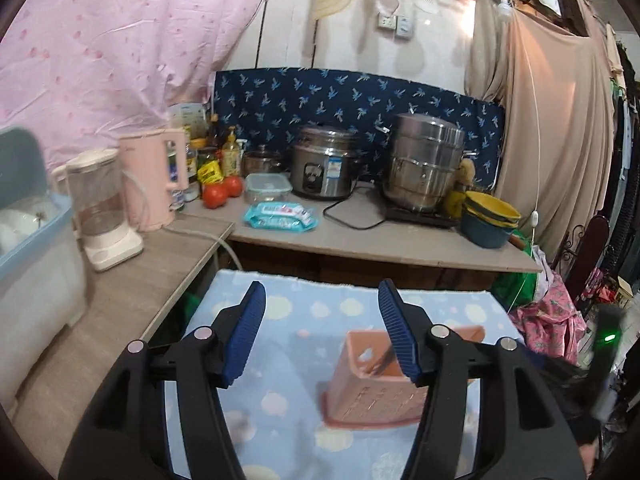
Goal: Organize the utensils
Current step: 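Open both tools over the pink basket and move back to the utensils, then grasp another dark red chopstick with the left tool while the right tool grasps a bright red chopstick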
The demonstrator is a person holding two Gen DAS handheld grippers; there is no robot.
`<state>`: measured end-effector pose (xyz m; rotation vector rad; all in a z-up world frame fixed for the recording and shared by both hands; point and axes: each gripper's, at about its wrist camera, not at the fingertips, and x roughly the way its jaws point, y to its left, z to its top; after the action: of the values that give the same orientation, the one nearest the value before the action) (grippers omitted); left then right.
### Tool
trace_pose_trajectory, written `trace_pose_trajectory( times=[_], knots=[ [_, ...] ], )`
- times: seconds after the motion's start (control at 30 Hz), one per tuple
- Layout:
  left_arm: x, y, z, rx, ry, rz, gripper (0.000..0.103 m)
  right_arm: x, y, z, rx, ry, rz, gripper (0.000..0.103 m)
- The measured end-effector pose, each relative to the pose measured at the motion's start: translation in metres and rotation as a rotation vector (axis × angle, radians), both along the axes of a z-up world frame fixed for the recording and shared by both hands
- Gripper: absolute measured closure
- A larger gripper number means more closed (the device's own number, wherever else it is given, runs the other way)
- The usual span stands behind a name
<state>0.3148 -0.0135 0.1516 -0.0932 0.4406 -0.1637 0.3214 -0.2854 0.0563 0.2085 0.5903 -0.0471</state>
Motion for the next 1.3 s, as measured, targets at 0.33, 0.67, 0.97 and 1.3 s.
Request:
trace_pose_trajectory(
  times=[0.33, 0.67, 0.97, 1.3],
  knots=[
    [-0.083, 0.031, -0.047, 0.020, 0.099, 0.007, 0.047, -0.124, 0.012, -0.019, -0.016, 0.045, 0.014, 0.069],
    [-0.172, 0.037, -0.126, 0.030, 0.294, -0.035, 0.047, -0.238, 0.040, -0.086, 0.024, 0.221, 0.035, 0.069],
    [-0.216, 0.035, -0.169, 0.062, 0.389, -0.058, 0.048, -0.281, 0.060, -0.117, 0.051, 0.278, 0.055, 0.070],
    [-0.237, 0.035, -0.199, 0.090, 0.457, -0.092, 0.070, -0.287, 0.065, -0.119, 0.050, 0.273, 0.046, 0.073]
  ],
)
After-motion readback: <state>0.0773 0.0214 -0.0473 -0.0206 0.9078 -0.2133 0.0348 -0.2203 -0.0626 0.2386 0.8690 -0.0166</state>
